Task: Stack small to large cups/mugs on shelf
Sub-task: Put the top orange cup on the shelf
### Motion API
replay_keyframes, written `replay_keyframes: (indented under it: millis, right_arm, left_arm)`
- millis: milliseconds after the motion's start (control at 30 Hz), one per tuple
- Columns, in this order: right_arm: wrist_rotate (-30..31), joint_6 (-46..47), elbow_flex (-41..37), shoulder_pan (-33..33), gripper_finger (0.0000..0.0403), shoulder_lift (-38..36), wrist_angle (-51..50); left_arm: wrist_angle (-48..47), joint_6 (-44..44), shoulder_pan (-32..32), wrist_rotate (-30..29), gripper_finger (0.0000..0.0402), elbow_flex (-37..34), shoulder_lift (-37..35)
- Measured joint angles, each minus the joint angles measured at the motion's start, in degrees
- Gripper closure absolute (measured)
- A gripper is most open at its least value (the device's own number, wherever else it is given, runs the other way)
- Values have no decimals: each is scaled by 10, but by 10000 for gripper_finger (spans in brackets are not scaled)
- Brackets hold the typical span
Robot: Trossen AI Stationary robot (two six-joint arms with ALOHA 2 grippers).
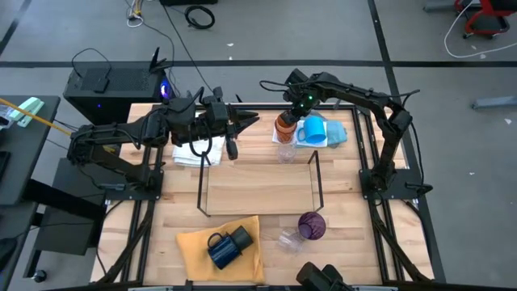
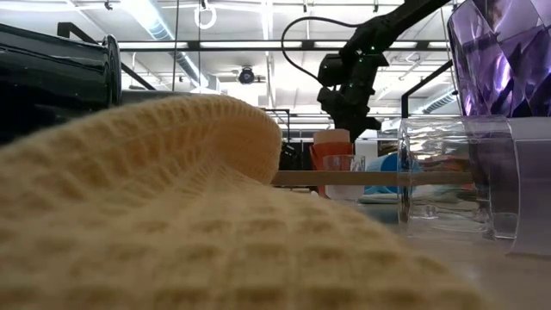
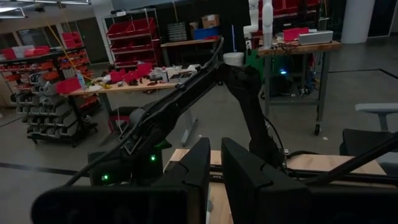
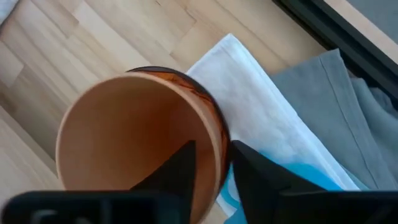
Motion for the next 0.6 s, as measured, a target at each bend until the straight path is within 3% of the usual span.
replay_keyframes:
  millis: [200, 600]
  right_arm:
    - [-2, -2, 0, 0, 389, 0, 8]
    - [-16, -4, 10, 0, 392, -8, -2]
  left_arm:
    - [0, 0, 0, 0, 352, 0, 0]
    - [-11, 0, 0, 0, 351, 0, 0]
